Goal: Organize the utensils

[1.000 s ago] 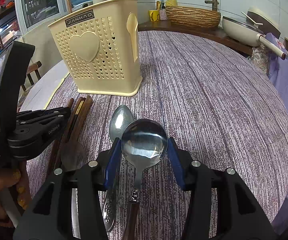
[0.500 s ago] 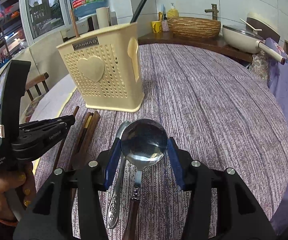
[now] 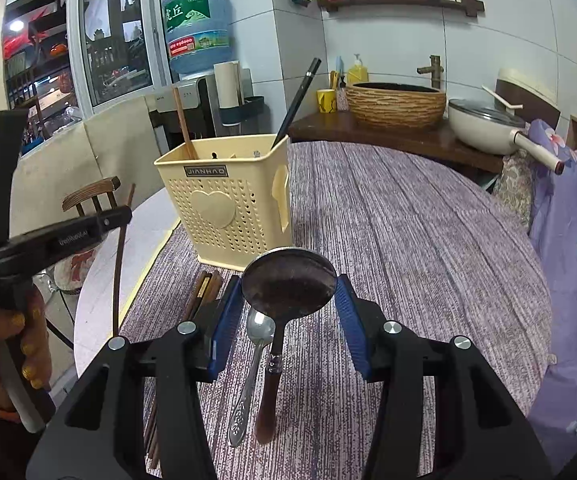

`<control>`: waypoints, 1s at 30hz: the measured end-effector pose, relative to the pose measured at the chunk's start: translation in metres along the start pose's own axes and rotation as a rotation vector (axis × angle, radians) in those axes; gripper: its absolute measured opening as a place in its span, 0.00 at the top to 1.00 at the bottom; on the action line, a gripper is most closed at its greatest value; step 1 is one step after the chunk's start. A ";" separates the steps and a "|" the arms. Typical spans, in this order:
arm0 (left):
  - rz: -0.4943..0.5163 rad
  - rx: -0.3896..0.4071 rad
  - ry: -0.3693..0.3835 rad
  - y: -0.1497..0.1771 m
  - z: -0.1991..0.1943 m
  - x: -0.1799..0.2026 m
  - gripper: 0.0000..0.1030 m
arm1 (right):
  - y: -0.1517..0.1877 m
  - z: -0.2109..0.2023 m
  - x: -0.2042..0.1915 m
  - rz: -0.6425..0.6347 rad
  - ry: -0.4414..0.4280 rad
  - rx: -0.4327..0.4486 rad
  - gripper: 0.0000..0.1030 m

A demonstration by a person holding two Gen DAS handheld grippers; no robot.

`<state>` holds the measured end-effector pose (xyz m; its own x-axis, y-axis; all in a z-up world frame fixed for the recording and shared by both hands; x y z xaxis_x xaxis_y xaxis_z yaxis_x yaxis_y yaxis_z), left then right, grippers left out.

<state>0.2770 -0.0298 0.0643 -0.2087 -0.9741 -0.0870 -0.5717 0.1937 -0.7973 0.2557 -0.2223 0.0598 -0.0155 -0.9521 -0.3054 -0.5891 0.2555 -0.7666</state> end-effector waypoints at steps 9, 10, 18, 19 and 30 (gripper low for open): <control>-0.020 0.042 0.005 -0.007 -0.013 -0.011 0.92 | -0.003 -0.007 -0.004 -0.016 0.004 -0.003 0.53; -0.021 0.044 0.006 -0.007 -0.014 -0.012 0.92 | -0.003 -0.008 -0.004 -0.017 0.002 -0.004 0.54; -0.026 0.077 0.007 -0.012 -0.027 -0.020 0.92 | -0.009 -0.011 -0.006 -0.012 -0.026 -0.010 0.54; -0.028 0.081 0.008 -0.013 -0.028 -0.021 0.92 | -0.010 -0.011 -0.007 -0.013 -0.029 -0.010 0.53; -0.023 0.108 0.013 -0.024 -0.038 -0.026 0.92 | -0.028 -0.018 -0.018 -0.008 -0.093 -0.013 0.54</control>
Point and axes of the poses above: each gripper's, at about its wrist camera, not at the fingertips, and z roughly the way its jaws point, x to its right, y to its underside, the point moved 1 cm from there along z, roughly the way its jaws point, and after that the axes turned 13 degrees about z, right-handed, at the moved point
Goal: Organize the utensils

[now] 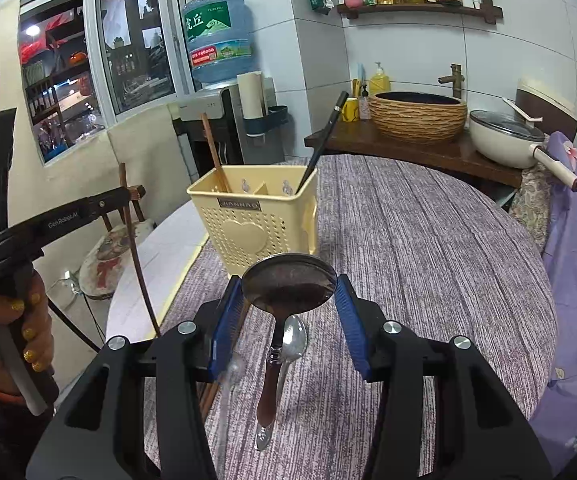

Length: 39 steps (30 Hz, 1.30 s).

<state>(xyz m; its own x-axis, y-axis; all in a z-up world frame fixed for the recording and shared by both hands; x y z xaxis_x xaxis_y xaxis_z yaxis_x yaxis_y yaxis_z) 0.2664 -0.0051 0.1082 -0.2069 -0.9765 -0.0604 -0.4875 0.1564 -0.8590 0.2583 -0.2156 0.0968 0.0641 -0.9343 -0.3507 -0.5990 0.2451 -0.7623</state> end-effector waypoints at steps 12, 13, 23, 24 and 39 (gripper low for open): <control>0.017 0.097 0.023 -0.061 -0.024 -0.001 0.92 | -0.065 -0.005 -0.039 -0.054 -0.021 0.129 0.54; 0.013 0.109 0.026 -0.071 -0.026 -0.002 0.92 | -0.074 -0.007 -0.043 -0.051 -0.026 0.147 0.54; -0.079 0.230 -0.031 -0.158 -0.018 -0.011 0.92 | -0.163 -0.003 -0.075 -0.048 0.045 0.340 0.53; -0.093 0.230 -0.030 -0.159 -0.013 -0.012 0.92 | -0.166 0.001 -0.076 -0.051 0.053 0.346 0.53; -0.109 0.149 -0.055 -0.091 0.058 -0.004 0.92 | -0.101 0.095 -0.049 -0.088 0.142 0.268 0.53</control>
Point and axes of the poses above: each gripper's, at about its wrist camera, not at the fingertips, and z roughly the way its jaws point, x to its right, y to its underside, the point moved 1 cm from there along z, roughly the way its jaws point, and after that the axes turned 13 degrees about z, right-handed, at the moved point
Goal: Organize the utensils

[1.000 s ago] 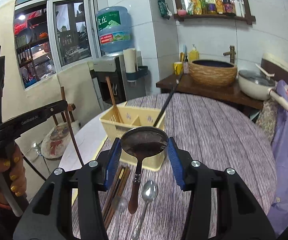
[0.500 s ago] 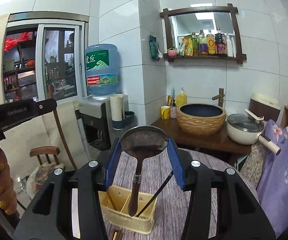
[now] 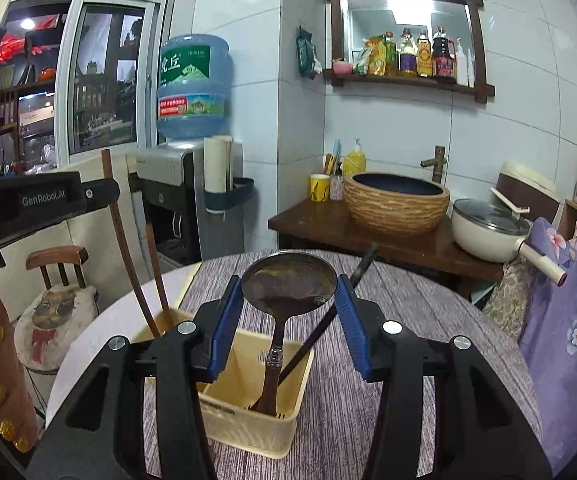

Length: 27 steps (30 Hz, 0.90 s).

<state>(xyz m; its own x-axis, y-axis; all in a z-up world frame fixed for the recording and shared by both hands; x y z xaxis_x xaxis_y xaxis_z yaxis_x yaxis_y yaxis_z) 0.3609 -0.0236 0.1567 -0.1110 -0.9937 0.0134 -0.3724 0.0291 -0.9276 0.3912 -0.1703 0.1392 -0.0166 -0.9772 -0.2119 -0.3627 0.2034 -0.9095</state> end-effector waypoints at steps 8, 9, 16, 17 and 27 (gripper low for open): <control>0.021 -0.064 0.027 0.032 0.011 0.004 0.92 | 0.032 0.004 0.007 -0.003 0.000 -0.032 0.53; 0.023 -0.071 0.027 0.035 0.013 0.004 0.92 | 0.034 0.004 0.007 -0.002 0.000 -0.039 0.53; 0.073 -0.057 0.024 0.040 0.008 0.009 0.92 | 0.044 0.004 0.008 -0.014 -0.005 -0.045 0.53; 0.068 -0.060 0.032 0.040 0.007 0.008 0.92 | 0.045 0.002 0.008 -0.015 -0.012 -0.041 0.51; 0.032 -0.001 0.047 0.050 -0.040 -0.002 0.17 | 0.049 -0.046 0.008 -0.075 -0.026 0.037 0.24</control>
Point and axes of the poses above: each gripper's, at about its wrist camera, not at the fingertips, and z roughly the way its jaws point, x to its right, y to its underside, the point moved 1 cm from there along z, roughly the way its jaws point, and after that the axes turned 13 degrees about z, right-handed, at the moved point
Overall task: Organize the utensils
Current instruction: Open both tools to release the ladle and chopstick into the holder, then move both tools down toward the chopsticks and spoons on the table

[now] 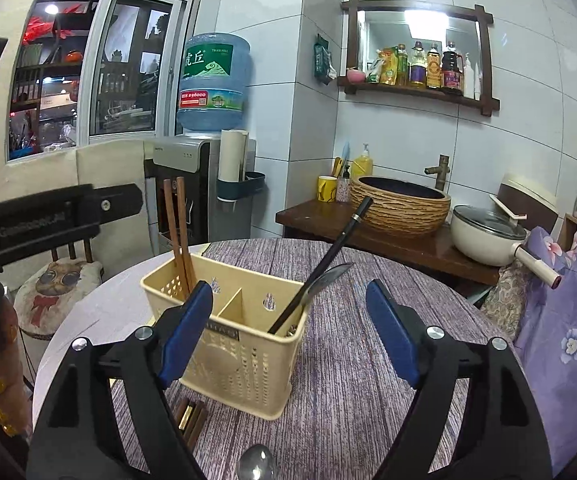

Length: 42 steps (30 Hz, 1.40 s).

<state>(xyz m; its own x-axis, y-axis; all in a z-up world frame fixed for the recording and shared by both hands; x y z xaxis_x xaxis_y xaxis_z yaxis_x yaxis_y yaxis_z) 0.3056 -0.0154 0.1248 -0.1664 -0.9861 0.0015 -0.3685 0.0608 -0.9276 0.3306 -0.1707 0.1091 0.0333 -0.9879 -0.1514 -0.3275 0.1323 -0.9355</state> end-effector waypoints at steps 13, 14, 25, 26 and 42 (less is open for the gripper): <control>0.023 -0.182 -0.008 0.075 -0.020 -0.011 0.06 | 0.046 -0.040 0.027 0.063 0.011 -0.193 0.15; 0.017 -0.203 -0.005 0.083 -0.019 -0.014 0.06 | 0.052 -0.041 0.029 0.069 0.015 -0.208 0.15; 0.055 -0.376 -0.007 0.151 -0.014 -0.013 0.17 | 0.122 -0.028 0.040 0.098 0.050 -0.392 0.17; 0.059 -0.387 -0.002 0.155 -0.013 -0.012 0.19 | 0.127 -0.027 0.040 0.100 0.049 -0.407 0.18; 0.039 -0.454 -0.002 0.181 -0.016 -0.016 0.36 | 0.165 -0.021 -0.010 0.056 -0.163 -0.591 0.50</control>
<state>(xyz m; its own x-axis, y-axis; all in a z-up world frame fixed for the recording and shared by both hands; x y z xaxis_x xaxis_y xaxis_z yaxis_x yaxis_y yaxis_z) 0.2266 0.0135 -0.0368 -0.1868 -0.9819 -0.0316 -0.7259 0.1596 -0.6690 0.2562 -0.1405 -0.0374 0.1298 -0.9496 -0.2853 -0.7995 0.0700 -0.5965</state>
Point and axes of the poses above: each gripper's, at about its wrist camera, not at the fingertips, and z roughly the way its jaws point, x to its right, y to its underside, the point moved 1 cm from there along z, roughly the way its jaws point, and after that the axes turned 13 degrees about z, right-handed, at the moved point
